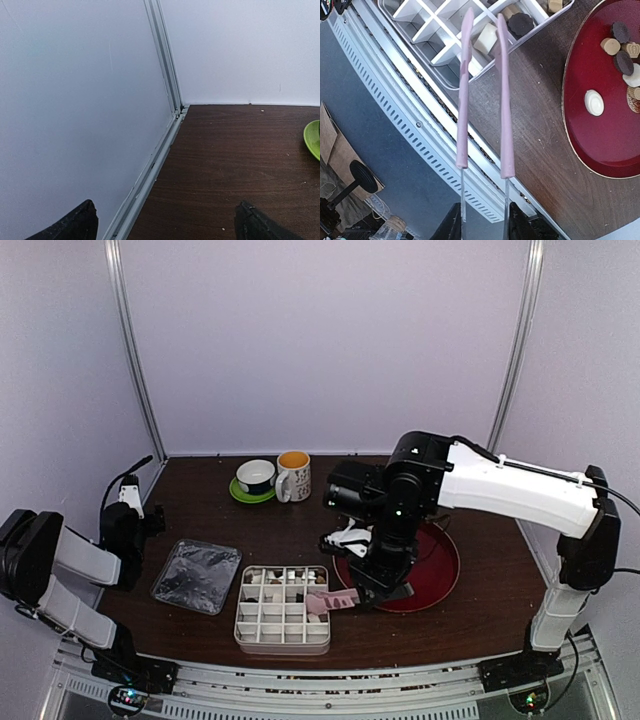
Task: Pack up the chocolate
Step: Place the fake chocolate in the empty pocket of the box.
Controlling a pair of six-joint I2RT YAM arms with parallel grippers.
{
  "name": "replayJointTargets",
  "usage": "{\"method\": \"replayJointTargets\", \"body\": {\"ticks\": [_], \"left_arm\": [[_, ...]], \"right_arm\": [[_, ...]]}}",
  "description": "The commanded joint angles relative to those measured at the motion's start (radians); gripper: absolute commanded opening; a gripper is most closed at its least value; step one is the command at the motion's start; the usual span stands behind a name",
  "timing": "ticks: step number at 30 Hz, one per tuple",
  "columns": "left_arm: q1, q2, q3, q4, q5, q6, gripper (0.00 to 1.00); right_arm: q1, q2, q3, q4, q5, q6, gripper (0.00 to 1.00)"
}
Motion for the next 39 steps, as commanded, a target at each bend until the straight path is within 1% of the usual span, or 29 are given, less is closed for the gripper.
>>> {"method": "replayJointTargets", "body": {"ticks": [1, 6, 8, 14, 19, 20, 22, 28, 30, 36, 39], "left_arm": [[0.007, 0.007, 0.020, 0.034, -0.008, -0.011, 0.98], [0.007, 0.007, 0.020, 0.035, -0.009, -0.011, 0.98], [0.007, 0.007, 0.020, 0.035, -0.008, -0.011, 0.98], [0.007, 0.007, 0.020, 0.034, -0.009, -0.011, 0.98], [0.007, 0.007, 0.020, 0.033, -0.009, -0.010, 0.98], [0.007, 0.007, 0.045, 0.033, -0.009, -0.009, 0.98], [0.007, 0.007, 0.047, 0.033, -0.008, -0.010, 0.98], [0.007, 0.007, 0.047, 0.034, -0.009, -0.011, 0.98], [0.007, 0.007, 0.048, 0.033, -0.009, -0.010, 0.98], [0.007, 0.007, 0.047, 0.033, -0.008, -0.010, 0.98], [0.007, 0.007, 0.047, 0.034, -0.009, -0.010, 0.98]], "right_arm": [[0.004, -0.024, 0.039, 0.018, 0.080, 0.026, 0.27], [-0.012, -0.063, 0.015, 0.055, 0.179, 0.077, 0.21], [-0.029, -0.084, -0.007, 0.075, 0.216, 0.112, 0.20], [-0.114, -0.194, -0.128, 0.174, 0.214, 0.208, 0.20], [-0.179, -0.256, -0.203, 0.170, 0.213, 0.232, 0.20], [-0.191, -0.267, -0.223, 0.171, 0.208, 0.239, 0.21], [-0.216, -0.286, -0.258, 0.161, 0.195, 0.251, 0.21], [-0.236, -0.306, -0.327, 0.039, 0.249, 0.276, 0.22], [-0.251, -0.324, -0.358, 0.038, 0.251, 0.289, 0.25], [-0.308, -0.331, -0.392, 0.041, 0.265, 0.315, 0.26], [-0.342, -0.329, -0.410, 0.052, 0.261, 0.308, 0.29]]}}
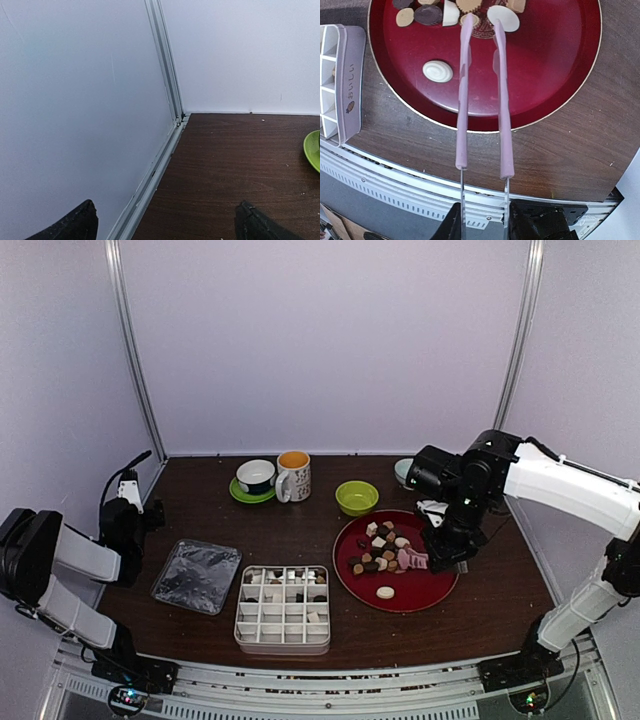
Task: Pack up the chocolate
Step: Place the fake chocolate in the empty pocket of the box, then pick up the fake chocolate from the plate.
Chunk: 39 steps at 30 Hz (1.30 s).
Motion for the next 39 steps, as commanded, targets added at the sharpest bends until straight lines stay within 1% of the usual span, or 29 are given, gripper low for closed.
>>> {"method": "replayJointTargets", "body": {"ticks": [1, 6, 14, 18, 24, 27, 39], "left_arm": [[0.007, 0.006, 0.018, 0.034, -0.004, -0.010, 0.98], [0.007, 0.007, 0.017, 0.034, -0.004, -0.010, 0.98], [0.007, 0.007, 0.019, 0.034, -0.005, -0.010, 0.98], [0.007, 0.007, 0.017, 0.034, -0.005, -0.011, 0.98], [0.007, 0.007, 0.018, 0.034, -0.004, -0.011, 0.98], [0.007, 0.007, 0.017, 0.034, -0.004, -0.009, 0.98], [0.007, 0.007, 0.017, 0.035, -0.005, -0.011, 0.98]], "right_arm": [[-0.046, -0.019, -0.023, 0.004, 0.030, 0.009, 0.29], [-0.098, -0.003, -0.018, 0.017, 0.009, -0.027, 0.30], [-0.130, 0.001, -0.016, 0.016, 0.002, -0.055, 0.32], [-0.146, 0.011, -0.026, 0.019, -0.025, -0.069, 0.32], [-0.158, 0.018, -0.018, 0.014, -0.031, -0.080, 0.33], [-0.165, 0.022, -0.033, 0.020, -0.061, -0.090, 0.33], [-0.173, 0.081, -0.023, 0.040, -0.097, -0.123, 0.36]]}}
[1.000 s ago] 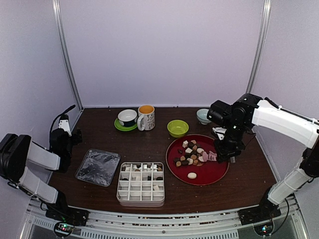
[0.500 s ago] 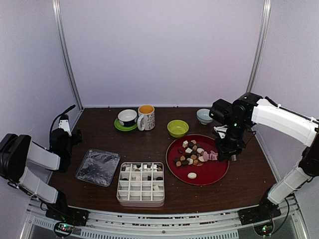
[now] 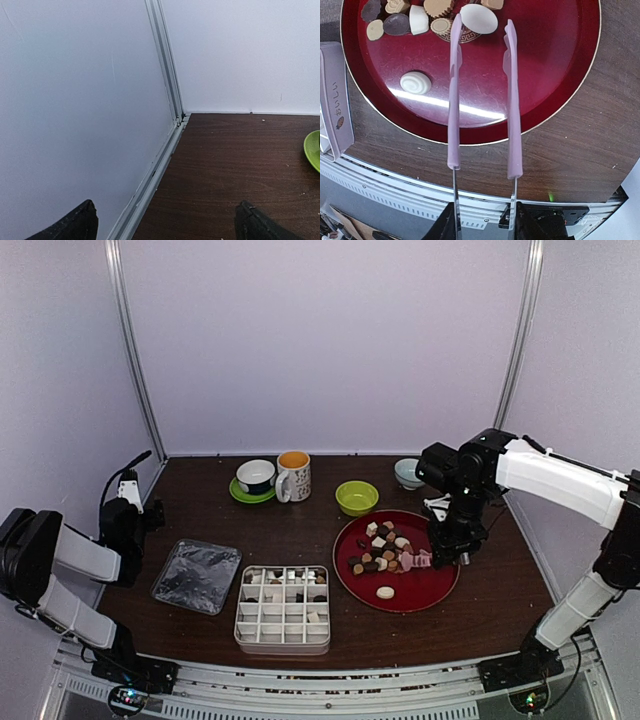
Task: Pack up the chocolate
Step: Pick up the fake chocolate from the plate.
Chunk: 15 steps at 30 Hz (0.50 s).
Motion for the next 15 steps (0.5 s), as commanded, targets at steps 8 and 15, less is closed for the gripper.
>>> {"method": "replayJointTargets", "body": {"ticks": [8, 15], "left_arm": [[0.008, 0.007, 0.018, 0.033, -0.004, -0.011, 0.98], [0.008, 0.007, 0.018, 0.033, -0.003, -0.011, 0.98]], "right_arm": [[-0.025, 0.073, 0.015, 0.027, 0.000, -0.031, 0.36], [-0.043, 0.116, 0.042, 0.048, -0.006, -0.054, 0.35]]}}
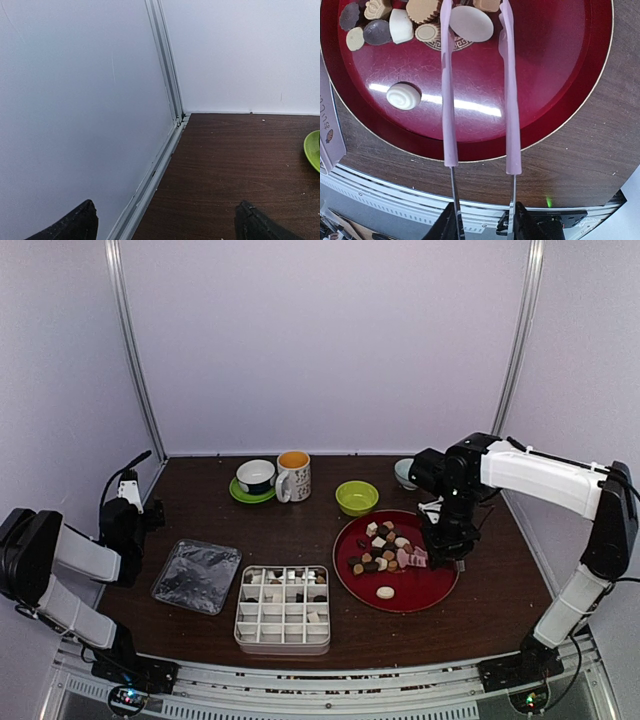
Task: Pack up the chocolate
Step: Pick up the fake chocolate from the plate.
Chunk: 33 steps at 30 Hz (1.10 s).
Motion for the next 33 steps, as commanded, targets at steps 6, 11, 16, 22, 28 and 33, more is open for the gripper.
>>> {"method": "replayJointTargets", "body": {"ticks": [6, 11, 16, 22, 28, 33], "left_arm": [[0.007, 0.007, 0.018, 0.034, -0.004, -0.012, 0.98], [0.007, 0.007, 0.018, 0.034, -0.004, -0.011, 0.98], [0.008, 0.007, 0.018, 0.034, -0.004, -0.012, 0.98], [0.007, 0.007, 0.019, 0.035, -0.004, -0.012, 0.98], [0.007, 0.007, 0.017, 0.035, -0.003, -0.010, 0.98], [0.007, 0.007, 0.017, 0.034, -0.003, -0.011, 0.98]], "right_arm": [[-0.022, 0.067, 0.076, 0.011, 0.000, -0.051, 0.30], [-0.023, 0.043, 0.088, -0.023, 0.009, -0.057, 0.26], [-0.022, -0.005, 0.089, -0.073, 0.005, -0.053, 0.24], [-0.019, -0.036, 0.103, -0.097, -0.006, -0.070, 0.21], [0.020, -0.065, 0.188, -0.061, -0.118, -0.109, 0.21], [0.102, 0.025, 0.361, -0.132, -0.155, -0.154, 0.18]]}}
